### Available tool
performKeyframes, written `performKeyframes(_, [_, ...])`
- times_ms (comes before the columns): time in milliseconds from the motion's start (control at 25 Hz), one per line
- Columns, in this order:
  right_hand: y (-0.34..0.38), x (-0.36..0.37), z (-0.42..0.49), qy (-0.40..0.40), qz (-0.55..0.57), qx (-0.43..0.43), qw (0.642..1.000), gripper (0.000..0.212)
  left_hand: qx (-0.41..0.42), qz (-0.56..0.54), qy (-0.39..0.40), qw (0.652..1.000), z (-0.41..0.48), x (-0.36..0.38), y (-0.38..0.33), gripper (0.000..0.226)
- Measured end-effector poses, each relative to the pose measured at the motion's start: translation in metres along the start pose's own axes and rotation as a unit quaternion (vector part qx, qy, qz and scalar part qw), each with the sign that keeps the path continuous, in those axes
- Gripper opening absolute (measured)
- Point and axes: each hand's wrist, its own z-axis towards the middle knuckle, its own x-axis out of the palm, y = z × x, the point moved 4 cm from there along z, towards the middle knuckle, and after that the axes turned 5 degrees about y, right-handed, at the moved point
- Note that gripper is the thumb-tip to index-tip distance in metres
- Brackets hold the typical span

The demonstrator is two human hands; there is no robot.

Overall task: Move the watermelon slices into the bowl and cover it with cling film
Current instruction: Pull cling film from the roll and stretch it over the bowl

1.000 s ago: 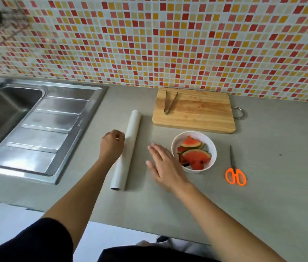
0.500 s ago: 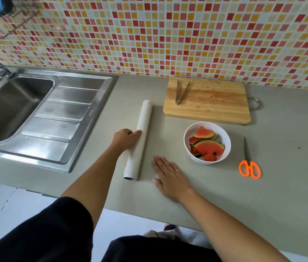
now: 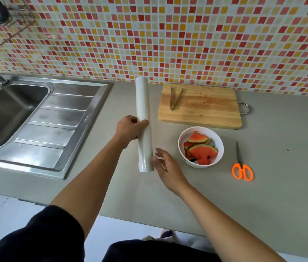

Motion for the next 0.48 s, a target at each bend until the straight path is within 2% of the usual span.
performKeyframes(120, [0.018, -0.008, 0.000, -0.014, 0.059, -0.012, 0.998, 0.067, 0.041, -0.027, -0.009, 0.999, -0.004, 0.005, -0.027, 0.035])
performKeyframes(240, [0.030, -0.023, 0.000, -0.026, 0.100, -0.029, 0.994, 0.059, 0.080, -0.048, 0.009, 0.996, -0.009, 0.008, -0.045, 0.049])
performKeyframes(360, [0.037, -0.036, -0.002, 0.027, 0.257, -0.019, 0.966, 0.045, 0.091, -0.093, 0.101, 0.986, -0.009, 0.010, -0.055, 0.055])
performKeyframes(480, [0.047, -0.045, -0.009, 0.090, 0.415, 0.010, 0.905, 0.035, 0.080, -0.267, 0.225, 0.934, -0.009, 0.009, -0.059, 0.036])
